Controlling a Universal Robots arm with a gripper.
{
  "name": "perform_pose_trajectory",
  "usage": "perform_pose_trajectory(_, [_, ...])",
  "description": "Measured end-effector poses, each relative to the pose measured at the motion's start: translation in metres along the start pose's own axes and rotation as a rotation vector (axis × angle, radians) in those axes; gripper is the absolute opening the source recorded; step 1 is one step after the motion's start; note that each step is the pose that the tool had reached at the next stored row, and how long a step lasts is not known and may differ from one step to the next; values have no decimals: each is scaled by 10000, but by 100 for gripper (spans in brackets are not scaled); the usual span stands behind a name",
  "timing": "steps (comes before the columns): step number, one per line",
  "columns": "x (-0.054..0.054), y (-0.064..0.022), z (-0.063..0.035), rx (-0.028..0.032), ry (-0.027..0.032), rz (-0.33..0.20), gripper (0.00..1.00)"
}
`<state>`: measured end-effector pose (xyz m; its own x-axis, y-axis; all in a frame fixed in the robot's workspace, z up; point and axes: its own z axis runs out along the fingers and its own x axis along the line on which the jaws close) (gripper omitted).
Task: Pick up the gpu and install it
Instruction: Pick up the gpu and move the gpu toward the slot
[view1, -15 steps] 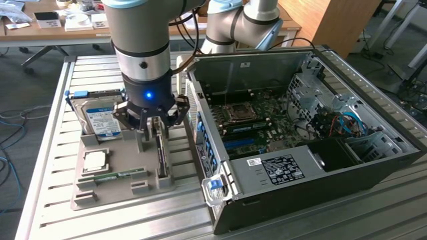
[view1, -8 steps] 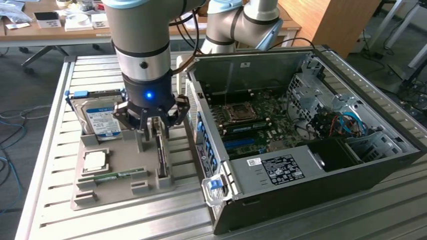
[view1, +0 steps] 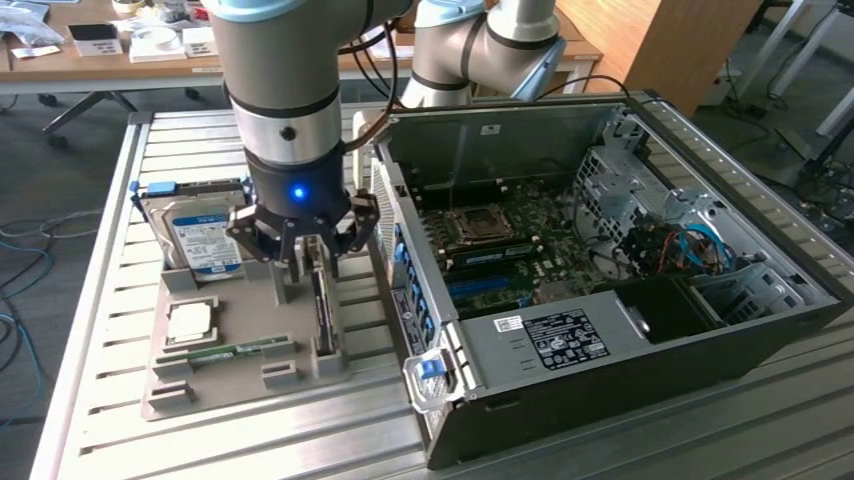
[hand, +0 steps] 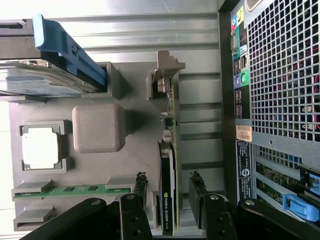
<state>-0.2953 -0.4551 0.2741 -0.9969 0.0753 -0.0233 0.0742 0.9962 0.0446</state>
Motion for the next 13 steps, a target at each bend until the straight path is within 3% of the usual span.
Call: perform_pose_trajectory(13, [1, -1, 30, -1, 0, 0, 47])
